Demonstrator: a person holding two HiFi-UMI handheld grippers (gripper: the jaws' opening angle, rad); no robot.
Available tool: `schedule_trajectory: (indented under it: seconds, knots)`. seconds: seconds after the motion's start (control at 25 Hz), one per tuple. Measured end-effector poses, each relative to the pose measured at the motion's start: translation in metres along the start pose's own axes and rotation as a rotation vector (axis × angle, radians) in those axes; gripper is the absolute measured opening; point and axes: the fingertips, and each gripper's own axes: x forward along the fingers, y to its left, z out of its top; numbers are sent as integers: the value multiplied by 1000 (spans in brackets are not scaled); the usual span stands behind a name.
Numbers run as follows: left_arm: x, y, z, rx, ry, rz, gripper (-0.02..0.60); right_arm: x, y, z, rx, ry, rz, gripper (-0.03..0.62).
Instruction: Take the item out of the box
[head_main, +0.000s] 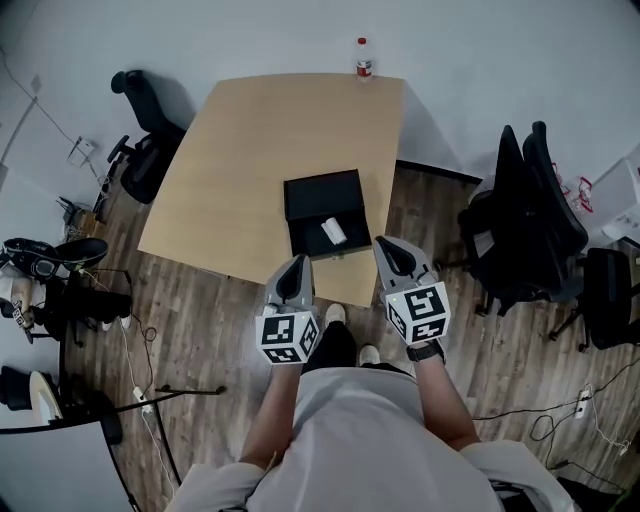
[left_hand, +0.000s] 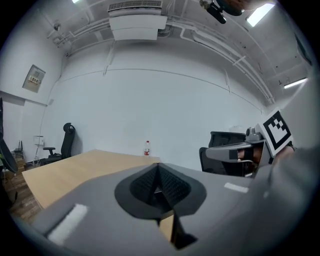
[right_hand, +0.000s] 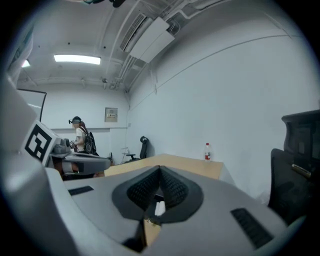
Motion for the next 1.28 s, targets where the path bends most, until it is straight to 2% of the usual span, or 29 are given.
schedule_trajectory:
  seconds: [0.16,0.4,0.68,1.28]
  knots:
    - [19,11,-8,-53,27,-18,8,27,-13,-26,4,111,-48,12]
    - [45,26,-14,-74,44,-43,8,66,-21,-62,53,216,-43,12]
    - [73,45,-11,-91,45,-60,8,104,-20,-102,106,340,-16,14]
    - [126,81,-24,-122,89,-63,8,158,-13,-162,71,546,60,14]
